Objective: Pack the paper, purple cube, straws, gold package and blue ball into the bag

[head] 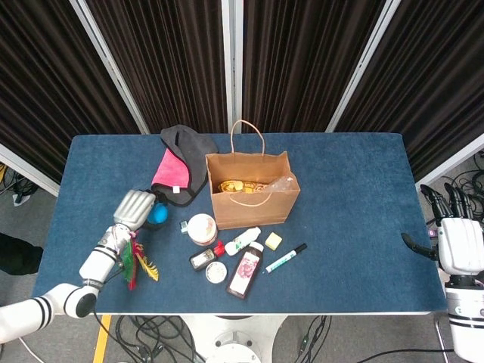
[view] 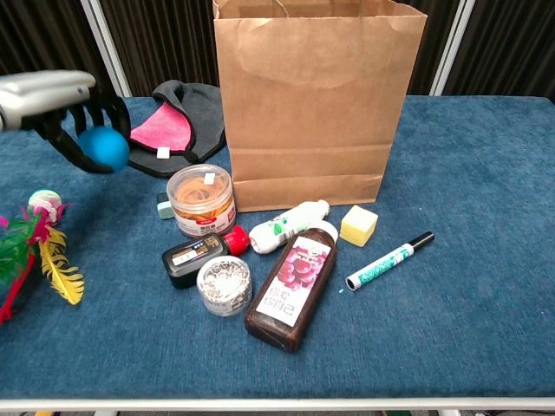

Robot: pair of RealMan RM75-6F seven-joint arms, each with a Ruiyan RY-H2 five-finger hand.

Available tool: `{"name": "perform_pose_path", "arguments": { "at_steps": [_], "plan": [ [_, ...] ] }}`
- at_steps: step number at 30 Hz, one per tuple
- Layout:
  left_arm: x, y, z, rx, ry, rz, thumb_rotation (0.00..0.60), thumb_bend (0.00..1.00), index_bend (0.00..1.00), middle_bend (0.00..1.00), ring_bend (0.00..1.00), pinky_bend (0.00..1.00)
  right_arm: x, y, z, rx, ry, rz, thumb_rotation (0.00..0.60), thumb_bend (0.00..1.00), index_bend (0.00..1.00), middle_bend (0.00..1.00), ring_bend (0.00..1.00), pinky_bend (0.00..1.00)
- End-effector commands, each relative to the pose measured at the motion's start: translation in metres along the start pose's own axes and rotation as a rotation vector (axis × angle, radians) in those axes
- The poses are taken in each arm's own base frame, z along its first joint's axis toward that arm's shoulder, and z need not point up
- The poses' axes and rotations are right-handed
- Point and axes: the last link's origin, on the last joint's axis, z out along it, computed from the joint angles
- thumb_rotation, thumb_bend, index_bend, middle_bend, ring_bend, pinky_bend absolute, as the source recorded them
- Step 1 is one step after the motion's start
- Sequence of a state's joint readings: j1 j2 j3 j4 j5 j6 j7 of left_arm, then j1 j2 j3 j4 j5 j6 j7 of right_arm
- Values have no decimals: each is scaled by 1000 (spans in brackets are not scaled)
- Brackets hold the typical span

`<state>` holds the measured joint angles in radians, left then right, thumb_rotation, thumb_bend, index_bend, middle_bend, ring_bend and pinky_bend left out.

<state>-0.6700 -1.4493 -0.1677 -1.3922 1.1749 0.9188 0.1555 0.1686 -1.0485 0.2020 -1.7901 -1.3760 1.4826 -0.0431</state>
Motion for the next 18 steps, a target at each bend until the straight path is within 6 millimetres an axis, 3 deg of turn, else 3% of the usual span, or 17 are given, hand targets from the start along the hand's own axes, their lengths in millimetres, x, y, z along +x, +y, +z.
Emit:
{"name": "perform_pose_path", "arguments": {
  "at_steps": [1,10,15,18],
  "plan": [
    [27,-3,-4,17,54,34,600,284,557,561,548,488,2,1,-1,-3,7,16,600,66,128,199,7,0],
    [95,13,-13,19,195,98,600,285,559,562,550,490,9,0,-8,16,35,54,600,66,129,199,7,0],
    [135,42,-8,-43,281,108,600,284,560,563,549,489,12,6,-15,31,4,67,600,65,129,196,7,0],
    [156,62,-1,-90,330,134,600,285,560,563,550,490,11,19,-23,40,-53,22,600,66,128,185,7,0]
  ]
}}
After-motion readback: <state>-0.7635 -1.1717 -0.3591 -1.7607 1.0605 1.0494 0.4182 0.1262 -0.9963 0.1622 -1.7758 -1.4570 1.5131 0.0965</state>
